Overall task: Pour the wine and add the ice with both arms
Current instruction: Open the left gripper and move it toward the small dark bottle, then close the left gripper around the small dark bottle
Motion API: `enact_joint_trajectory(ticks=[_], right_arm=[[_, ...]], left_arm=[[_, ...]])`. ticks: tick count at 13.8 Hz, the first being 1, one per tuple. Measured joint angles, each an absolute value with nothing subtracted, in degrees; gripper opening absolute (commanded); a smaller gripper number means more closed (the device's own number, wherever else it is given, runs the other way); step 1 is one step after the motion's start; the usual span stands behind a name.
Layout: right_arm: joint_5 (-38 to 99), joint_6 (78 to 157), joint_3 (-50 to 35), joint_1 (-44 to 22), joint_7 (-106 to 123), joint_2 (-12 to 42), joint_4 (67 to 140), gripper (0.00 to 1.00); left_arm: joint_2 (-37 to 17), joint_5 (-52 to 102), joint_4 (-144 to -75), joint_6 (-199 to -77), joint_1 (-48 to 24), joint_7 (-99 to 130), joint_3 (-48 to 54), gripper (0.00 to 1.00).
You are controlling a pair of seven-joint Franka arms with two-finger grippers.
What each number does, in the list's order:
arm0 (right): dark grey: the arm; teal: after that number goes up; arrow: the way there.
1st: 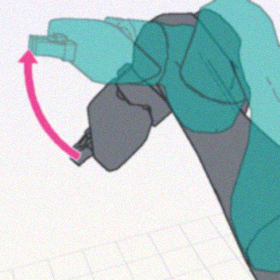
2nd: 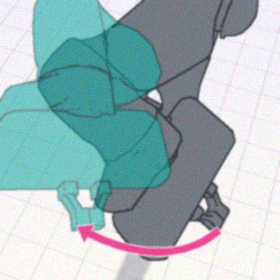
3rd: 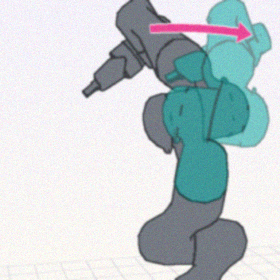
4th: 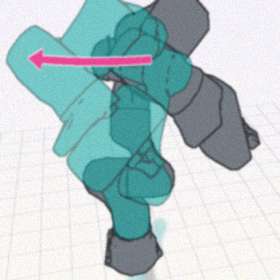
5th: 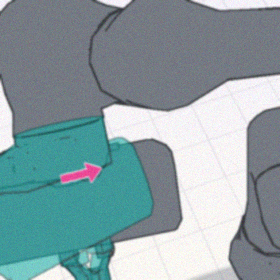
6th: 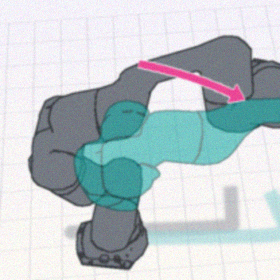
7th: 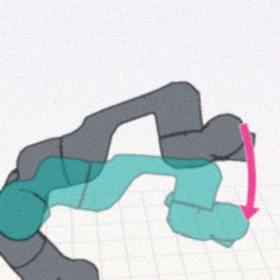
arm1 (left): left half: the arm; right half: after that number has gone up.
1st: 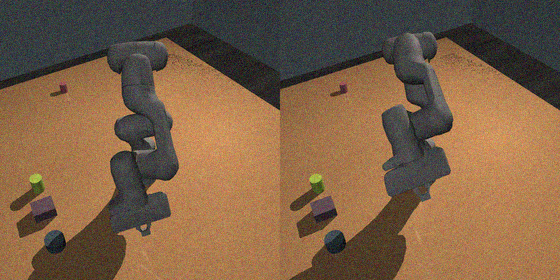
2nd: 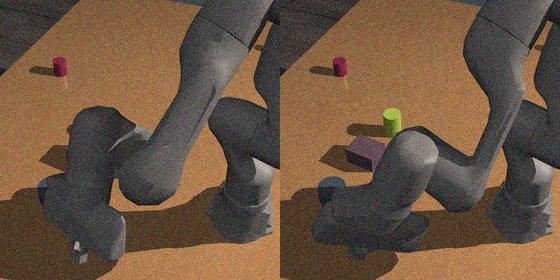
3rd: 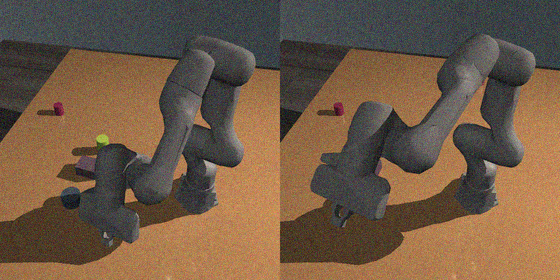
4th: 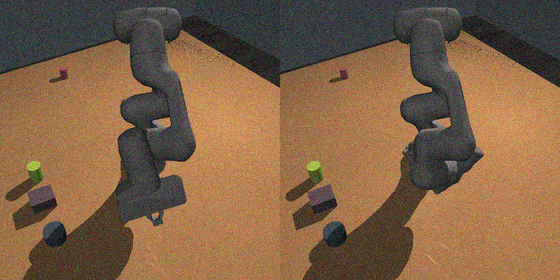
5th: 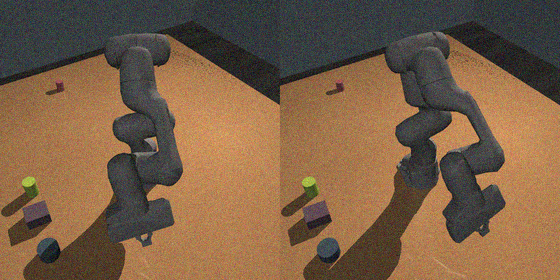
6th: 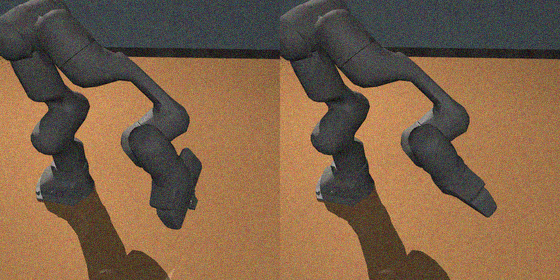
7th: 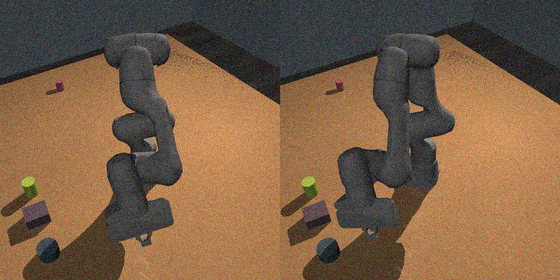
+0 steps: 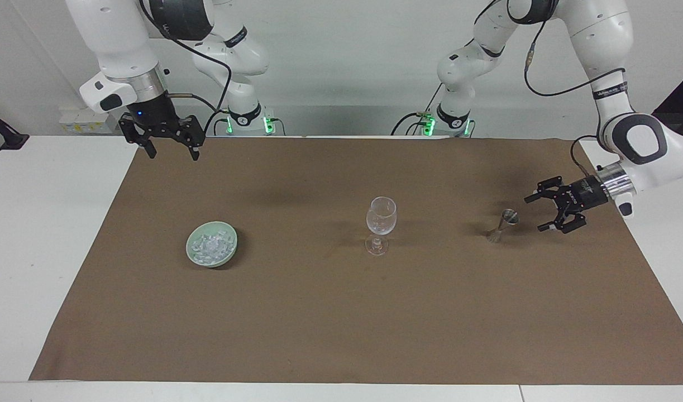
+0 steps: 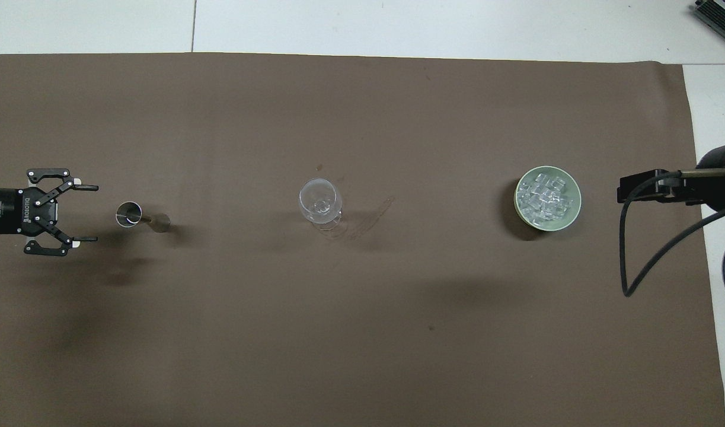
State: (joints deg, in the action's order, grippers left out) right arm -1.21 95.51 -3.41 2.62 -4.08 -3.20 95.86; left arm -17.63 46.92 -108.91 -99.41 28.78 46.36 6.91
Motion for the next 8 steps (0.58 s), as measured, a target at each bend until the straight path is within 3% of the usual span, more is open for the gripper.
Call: enact_joint_trajectory(ticks=[8], right_arm=[[-1.21, 95.51, -3.41, 2.62, -4.08, -3.20, 95.86, 1.00]], left_arm=[[-23.27, 55.64, -110.23, -101.25, 29.73, 42.07, 7.58, 1.00]])
